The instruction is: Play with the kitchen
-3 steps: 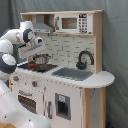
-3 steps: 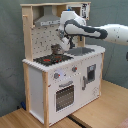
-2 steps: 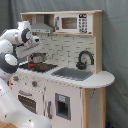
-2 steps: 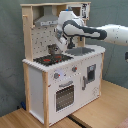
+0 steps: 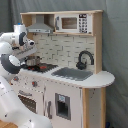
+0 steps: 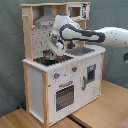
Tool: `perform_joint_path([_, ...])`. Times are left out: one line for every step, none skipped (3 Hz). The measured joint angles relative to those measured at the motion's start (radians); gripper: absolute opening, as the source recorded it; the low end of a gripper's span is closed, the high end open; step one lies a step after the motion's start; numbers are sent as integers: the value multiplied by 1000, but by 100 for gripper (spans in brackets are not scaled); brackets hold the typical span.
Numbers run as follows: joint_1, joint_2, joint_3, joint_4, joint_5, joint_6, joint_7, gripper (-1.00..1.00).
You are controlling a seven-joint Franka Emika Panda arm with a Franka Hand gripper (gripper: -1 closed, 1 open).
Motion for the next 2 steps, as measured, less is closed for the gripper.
perform_joint_path([-18,0,36,11,0,12,0,-100])
perform_joint_path([-19,0,36,12,0,12,0,100])
